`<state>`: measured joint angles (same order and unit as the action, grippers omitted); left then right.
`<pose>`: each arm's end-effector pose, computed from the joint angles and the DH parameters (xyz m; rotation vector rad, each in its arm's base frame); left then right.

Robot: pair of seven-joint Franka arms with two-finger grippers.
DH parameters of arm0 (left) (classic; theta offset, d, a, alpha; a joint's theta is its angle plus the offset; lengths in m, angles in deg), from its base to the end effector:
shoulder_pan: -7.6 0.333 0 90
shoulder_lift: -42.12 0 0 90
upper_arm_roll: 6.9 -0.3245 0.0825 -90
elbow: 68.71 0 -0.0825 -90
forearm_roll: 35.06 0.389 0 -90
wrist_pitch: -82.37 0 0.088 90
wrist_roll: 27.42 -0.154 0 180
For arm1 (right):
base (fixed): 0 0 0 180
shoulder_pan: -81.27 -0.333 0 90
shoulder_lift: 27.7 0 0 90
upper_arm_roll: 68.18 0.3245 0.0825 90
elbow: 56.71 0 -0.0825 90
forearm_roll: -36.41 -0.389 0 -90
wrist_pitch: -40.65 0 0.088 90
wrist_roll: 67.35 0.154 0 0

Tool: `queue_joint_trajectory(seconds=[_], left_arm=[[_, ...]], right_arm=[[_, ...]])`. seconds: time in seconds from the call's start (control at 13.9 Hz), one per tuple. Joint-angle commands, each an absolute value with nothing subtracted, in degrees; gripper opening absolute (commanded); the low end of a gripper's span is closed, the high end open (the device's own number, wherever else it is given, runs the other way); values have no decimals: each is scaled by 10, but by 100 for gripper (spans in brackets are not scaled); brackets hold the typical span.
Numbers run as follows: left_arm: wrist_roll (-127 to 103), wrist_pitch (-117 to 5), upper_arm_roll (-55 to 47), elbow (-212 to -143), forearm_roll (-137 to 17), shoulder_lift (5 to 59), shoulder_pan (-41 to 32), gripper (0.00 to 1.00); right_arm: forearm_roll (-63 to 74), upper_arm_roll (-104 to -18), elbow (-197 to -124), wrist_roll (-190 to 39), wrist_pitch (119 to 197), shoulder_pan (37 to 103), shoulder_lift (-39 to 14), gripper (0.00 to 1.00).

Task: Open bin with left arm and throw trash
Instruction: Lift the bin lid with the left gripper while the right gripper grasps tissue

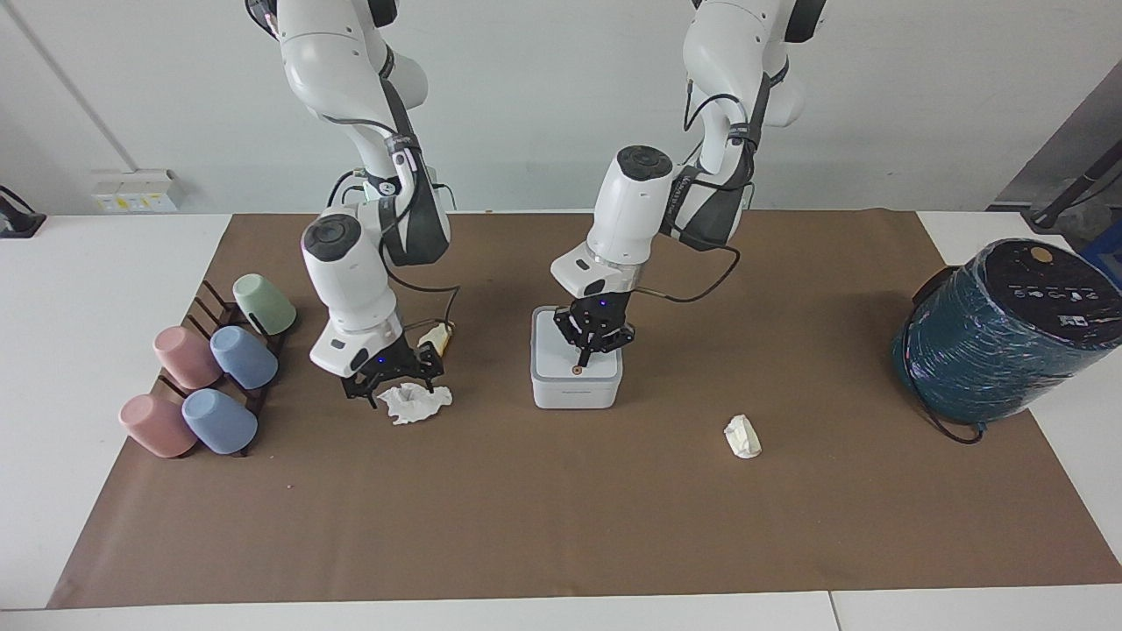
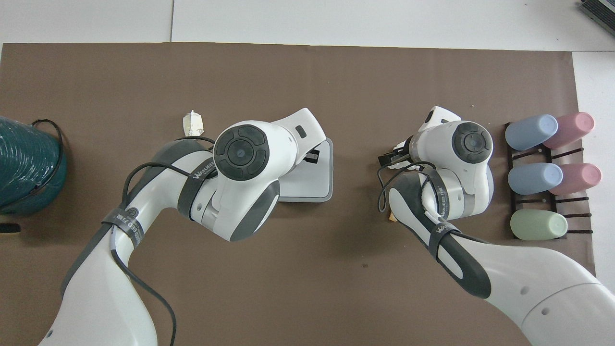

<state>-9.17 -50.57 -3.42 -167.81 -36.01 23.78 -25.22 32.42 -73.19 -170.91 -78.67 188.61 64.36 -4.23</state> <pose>0.5571 -0.4064 0.3845 2.9367 -0.4434 0.3379 0.6280 0.1339 0.2309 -3.0692 -0.5584 -0.2843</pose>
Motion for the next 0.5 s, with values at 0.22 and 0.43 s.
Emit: queue_joint_trajectory(seconds=[0.22,0.43], left_arm=[[-89,-335,-43,-1679,-356,324,-255,0],[-91,-303,-47,-1688,-356,353,-232,0]], right_arm=[[307,-732,-1700,-810,1830,652,-58,37],[307,-732,-1692,-806,1815,652,-65,12]])
